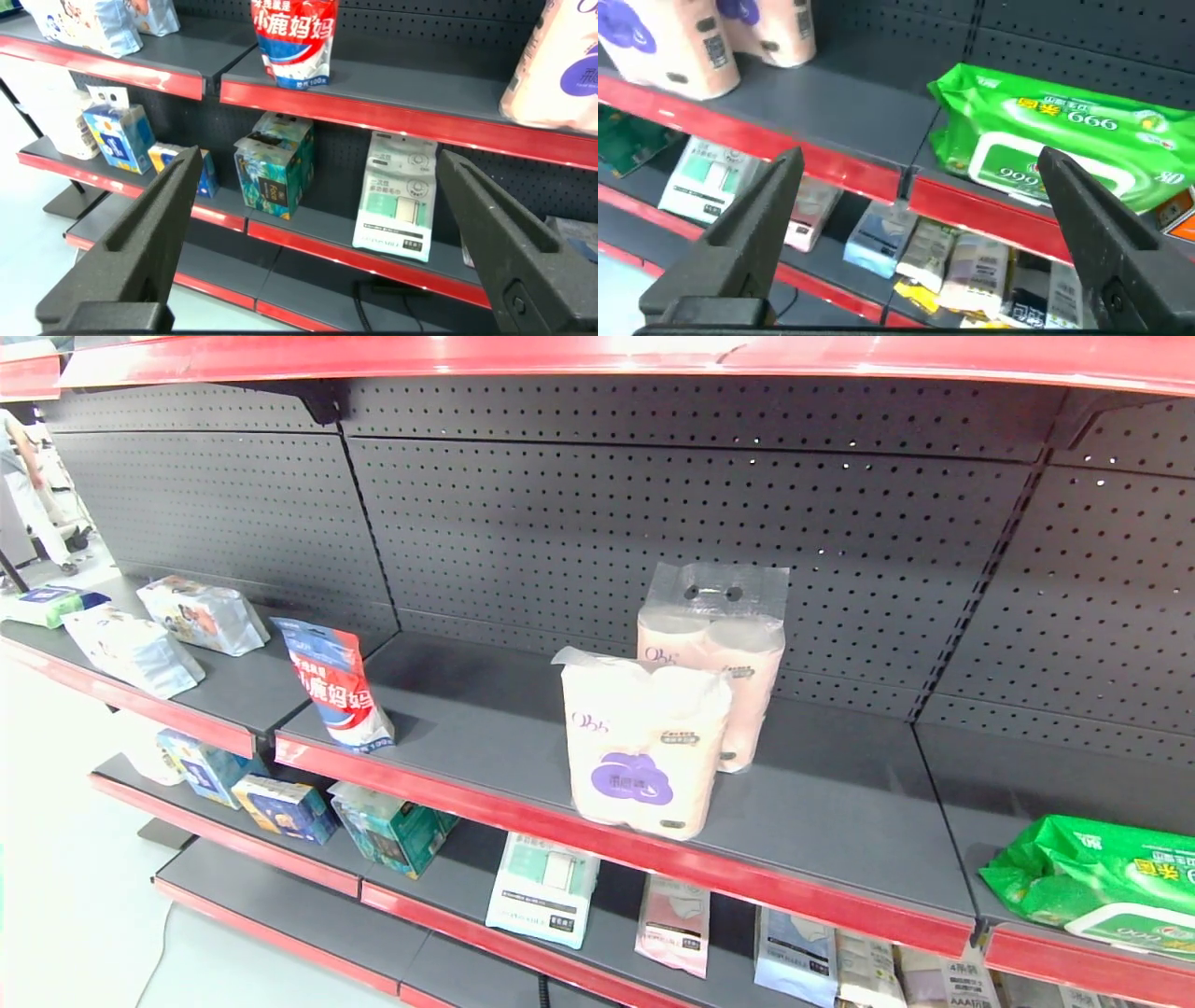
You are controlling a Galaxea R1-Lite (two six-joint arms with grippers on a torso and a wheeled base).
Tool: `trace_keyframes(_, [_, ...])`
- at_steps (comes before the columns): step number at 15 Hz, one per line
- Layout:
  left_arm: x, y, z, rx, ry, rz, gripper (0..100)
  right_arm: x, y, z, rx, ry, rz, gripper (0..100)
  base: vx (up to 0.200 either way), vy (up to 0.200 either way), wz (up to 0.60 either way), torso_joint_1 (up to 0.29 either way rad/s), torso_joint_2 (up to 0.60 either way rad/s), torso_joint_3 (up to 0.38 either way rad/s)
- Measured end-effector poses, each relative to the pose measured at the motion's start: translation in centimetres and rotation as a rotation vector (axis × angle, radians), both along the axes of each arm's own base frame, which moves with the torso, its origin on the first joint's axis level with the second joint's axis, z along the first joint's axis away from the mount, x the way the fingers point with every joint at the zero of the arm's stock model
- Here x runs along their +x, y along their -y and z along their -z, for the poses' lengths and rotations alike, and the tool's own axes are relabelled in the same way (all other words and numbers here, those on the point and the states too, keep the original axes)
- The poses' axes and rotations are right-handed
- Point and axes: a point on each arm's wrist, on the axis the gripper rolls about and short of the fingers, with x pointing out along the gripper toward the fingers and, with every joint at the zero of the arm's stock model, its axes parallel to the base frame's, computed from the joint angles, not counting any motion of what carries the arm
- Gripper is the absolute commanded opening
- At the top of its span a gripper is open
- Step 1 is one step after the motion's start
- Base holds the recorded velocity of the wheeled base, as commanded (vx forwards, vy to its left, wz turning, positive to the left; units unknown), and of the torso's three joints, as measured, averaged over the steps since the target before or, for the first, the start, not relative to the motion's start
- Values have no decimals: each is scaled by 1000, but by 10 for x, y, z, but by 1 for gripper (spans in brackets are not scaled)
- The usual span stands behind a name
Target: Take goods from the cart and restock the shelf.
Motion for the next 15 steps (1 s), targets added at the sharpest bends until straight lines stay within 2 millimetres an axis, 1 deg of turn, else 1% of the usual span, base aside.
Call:
trace_keyframes(1, [0, 0, 0, 0, 0, 0, 100, 0, 2, 0, 29, 5, 67, 100, 0, 0, 0, 0, 0, 0])
trace_keyframes(3, [0, 0, 0, 0, 0, 1, 100, 0, 2, 1, 44, 2, 96, 100, 0, 0, 0, 0, 0, 0])
trace_keyframes(5, [0, 0, 0, 0, 0, 3, 100, 0, 1, 7, 52, -60, 78, 100, 0, 0, 0, 0, 0, 0])
trace_keyframes(6, [0, 0, 0, 0, 0, 3, 100, 0, 2, 7, 55, -62, 49, 100, 0, 0, 0, 0, 0, 0])
trace_keyframes(8, [0, 0, 0, 0, 0, 3, 100, 0, 3, 6, 56, -51, -28, 100, 0, 0, 0, 0, 0, 0])
trace_keyframes(9, [0, 0, 0, 0, 0, 3, 100, -2, 3, 7, 64, -28, -33, 100, 0, 0, 0, 0, 0, 0])
trace_keyframes(11, [0, 0, 0, 0, 0, 4, 100, -5, 5, 8, 107, 16, 33, 100, 0, 0, 0, 0, 0, 0])
trace_keyframes(15, [0, 0, 0, 0, 0, 3, 100, -7, 3, 8, 51, 37, -35, 100, 0, 0, 0, 0, 0, 0])
